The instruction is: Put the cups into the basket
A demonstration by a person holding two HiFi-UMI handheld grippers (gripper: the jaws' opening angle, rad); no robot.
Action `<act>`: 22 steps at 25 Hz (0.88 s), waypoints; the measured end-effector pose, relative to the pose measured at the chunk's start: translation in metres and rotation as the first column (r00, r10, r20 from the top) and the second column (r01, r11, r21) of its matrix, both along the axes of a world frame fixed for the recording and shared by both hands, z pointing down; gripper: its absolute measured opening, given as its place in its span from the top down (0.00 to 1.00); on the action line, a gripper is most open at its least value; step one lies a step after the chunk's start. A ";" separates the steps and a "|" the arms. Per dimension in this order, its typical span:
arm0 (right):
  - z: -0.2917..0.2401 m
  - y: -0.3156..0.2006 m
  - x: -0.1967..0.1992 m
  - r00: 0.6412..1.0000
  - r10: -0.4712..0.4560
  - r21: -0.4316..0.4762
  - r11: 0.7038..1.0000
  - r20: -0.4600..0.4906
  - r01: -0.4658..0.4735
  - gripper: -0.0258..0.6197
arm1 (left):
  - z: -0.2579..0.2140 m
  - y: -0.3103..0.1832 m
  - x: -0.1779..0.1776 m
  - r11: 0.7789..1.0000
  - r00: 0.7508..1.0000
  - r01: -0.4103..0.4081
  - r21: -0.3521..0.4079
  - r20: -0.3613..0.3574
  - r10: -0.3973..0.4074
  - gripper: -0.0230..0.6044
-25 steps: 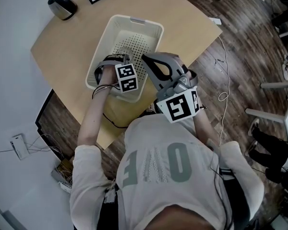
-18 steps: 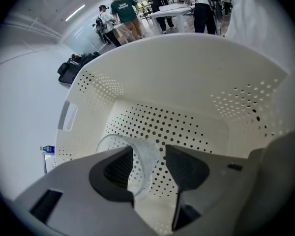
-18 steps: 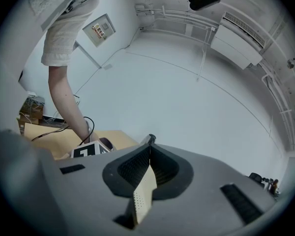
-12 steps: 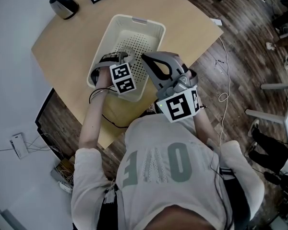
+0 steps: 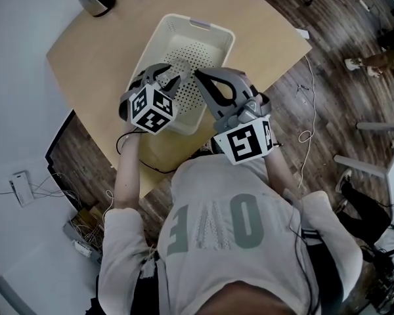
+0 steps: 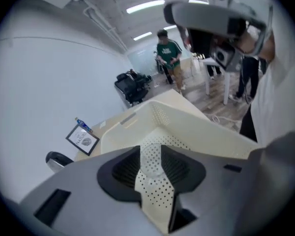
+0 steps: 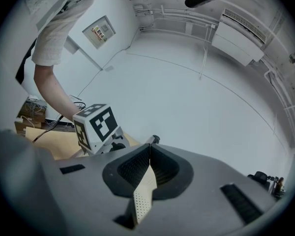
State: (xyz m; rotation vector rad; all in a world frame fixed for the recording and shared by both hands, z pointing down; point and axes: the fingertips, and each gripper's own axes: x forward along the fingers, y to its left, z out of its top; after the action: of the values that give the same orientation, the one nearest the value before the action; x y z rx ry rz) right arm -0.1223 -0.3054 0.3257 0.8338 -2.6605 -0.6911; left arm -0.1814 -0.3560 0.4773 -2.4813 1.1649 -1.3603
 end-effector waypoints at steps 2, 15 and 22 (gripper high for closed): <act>-0.002 0.000 -0.003 1.000 -0.008 -0.002 1.000 0.009 0.008 0.96 | -0.024 0.000 -0.002 0.993 0.992 0.079 0.084 -0.105 -0.070 0.86; -0.002 -0.001 -0.026 0.992 -0.047 -0.083 0.995 0.115 0.056 0.96 | -0.199 0.055 -0.025 0.752 0.615 0.546 0.371 -0.786 -0.059 0.95; -0.022 -0.004 -0.024 0.920 -0.015 -0.238 0.964 0.391 0.117 0.96 | -0.234 0.089 -0.054 0.569 0.564 0.688 0.452 -0.825 -0.027 0.95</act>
State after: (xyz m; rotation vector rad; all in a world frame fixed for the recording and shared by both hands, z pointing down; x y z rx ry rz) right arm -0.1461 -0.3094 0.3041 0.8849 -3.0519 -0.1939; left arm -0.2355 -0.2669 0.2430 -2.1088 2.0041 0.3716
